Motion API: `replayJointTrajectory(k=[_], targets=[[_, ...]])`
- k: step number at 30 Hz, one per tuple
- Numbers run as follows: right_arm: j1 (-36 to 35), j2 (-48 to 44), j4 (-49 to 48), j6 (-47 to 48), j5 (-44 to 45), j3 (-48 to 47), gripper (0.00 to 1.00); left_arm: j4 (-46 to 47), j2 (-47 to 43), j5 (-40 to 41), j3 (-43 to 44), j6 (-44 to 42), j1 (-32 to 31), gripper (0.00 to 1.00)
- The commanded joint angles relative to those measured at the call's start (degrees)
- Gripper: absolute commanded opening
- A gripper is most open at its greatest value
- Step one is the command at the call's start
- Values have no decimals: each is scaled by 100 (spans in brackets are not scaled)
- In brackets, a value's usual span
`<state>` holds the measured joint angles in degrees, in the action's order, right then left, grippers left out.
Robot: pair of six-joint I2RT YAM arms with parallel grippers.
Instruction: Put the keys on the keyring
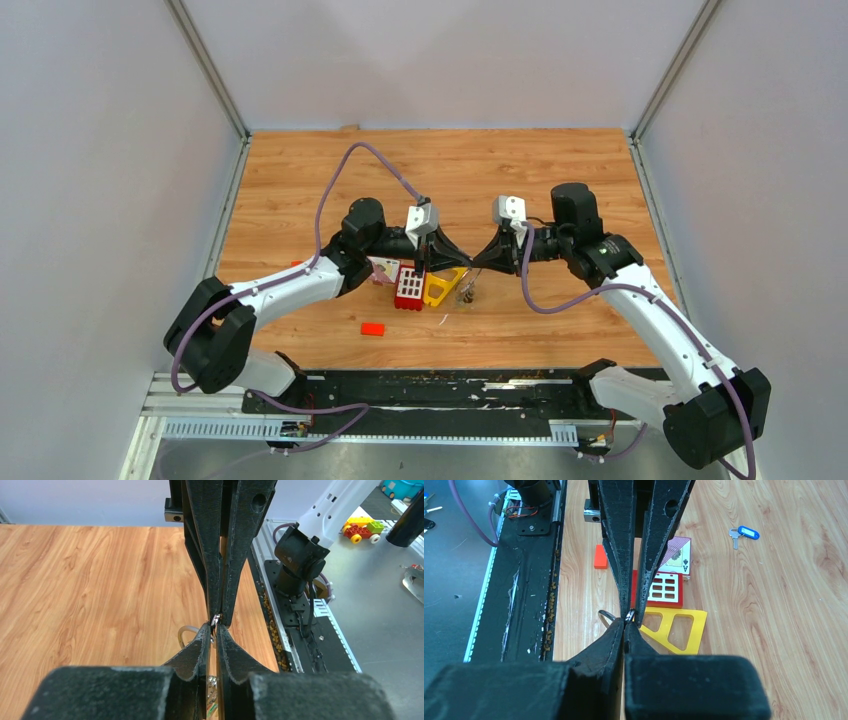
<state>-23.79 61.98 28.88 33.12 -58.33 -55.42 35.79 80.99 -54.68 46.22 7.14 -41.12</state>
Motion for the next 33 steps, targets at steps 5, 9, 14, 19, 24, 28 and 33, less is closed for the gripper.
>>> replayJointTrajectory(k=[5, 9, 14, 19, 24, 28, 33], targets=[[52, -109, -86, 72, -194, -60, 0, 157, -302, -166, 27, -178, -1, 14], [68, -117, -66, 97, -213, -65, 0, 118, -343, -178, 20, -213, 16, 14], [87, -120, -50, 98, -245, -65, 0, 106, -391, -200, 2, -233, 39, 14], [90, -99, -71, 65, -267, -76, 0, 130, -295, -221, 43, -163, 43, 12], [86, -112, -84, 35, -286, -88, 0, 256, -157, -242, 28, -50, 34, 17], [87, -107, -93, 28, -298, -75, 0, 288, -82, -241, 27, -37, 34, 20], [88, -116, -102, 21, -311, -75, 0, 296, -10, -244, 22, -24, 26, 22]])
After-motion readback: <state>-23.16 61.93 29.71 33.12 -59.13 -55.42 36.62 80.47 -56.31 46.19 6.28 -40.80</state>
